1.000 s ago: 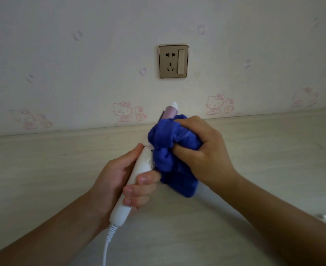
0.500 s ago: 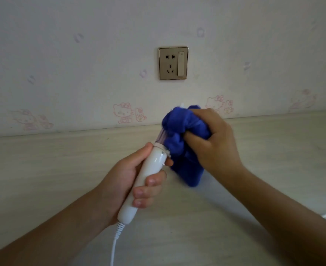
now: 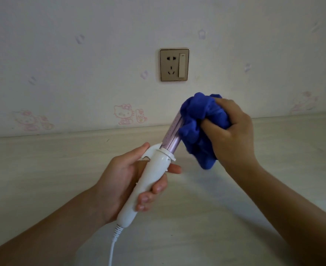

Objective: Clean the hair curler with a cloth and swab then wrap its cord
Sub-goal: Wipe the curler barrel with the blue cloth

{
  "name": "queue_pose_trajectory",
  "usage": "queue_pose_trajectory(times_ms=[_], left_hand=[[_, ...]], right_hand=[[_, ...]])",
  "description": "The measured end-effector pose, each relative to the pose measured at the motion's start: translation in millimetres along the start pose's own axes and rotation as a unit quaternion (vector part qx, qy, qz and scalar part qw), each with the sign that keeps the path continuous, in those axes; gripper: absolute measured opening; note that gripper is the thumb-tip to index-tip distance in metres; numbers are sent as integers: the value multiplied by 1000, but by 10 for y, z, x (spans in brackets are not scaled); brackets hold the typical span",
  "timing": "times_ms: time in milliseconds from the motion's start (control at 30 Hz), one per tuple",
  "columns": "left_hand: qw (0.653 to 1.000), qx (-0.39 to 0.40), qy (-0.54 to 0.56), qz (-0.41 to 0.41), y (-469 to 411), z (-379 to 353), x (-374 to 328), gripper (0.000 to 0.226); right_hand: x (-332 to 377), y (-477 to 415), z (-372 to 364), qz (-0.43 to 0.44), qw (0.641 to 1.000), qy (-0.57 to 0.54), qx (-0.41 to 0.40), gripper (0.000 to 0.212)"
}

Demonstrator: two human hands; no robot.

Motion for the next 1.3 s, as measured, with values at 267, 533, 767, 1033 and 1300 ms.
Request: queue_pose_trajectory(times_ms=[267, 533, 767, 1033, 1300], left_hand=[[996, -70, -22, -56, 2, 120, -96, 55], [962, -205, -180, -19, -94, 171, -16, 73], [953, -283, -102, -37, -111, 193, -132, 58], [956, -199, -169, -131, 44, -49, -157, 64], [947, -193, -216, -138, 41, -38, -235, 37]], right_hand=[[88, 246, -333, 55, 985, 2, 164, 34], [3, -1, -65, -11, 1000, -9, 2, 35], [78, 297, -396, 39, 985, 0, 167, 33], [42, 115, -157, 2, 998, -30, 60, 34], [18, 108, -172, 0, 998, -27, 61, 30]])
Point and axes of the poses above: each hand's wrist, its own y-axis away from the middle knuckle, its own z-axis out of the back of the hand, x = y × z, the point moved 3 cm from there along -y, towards the middle knuckle, and after that the axes turned 7 degrees about z, right-handed, at the moved point
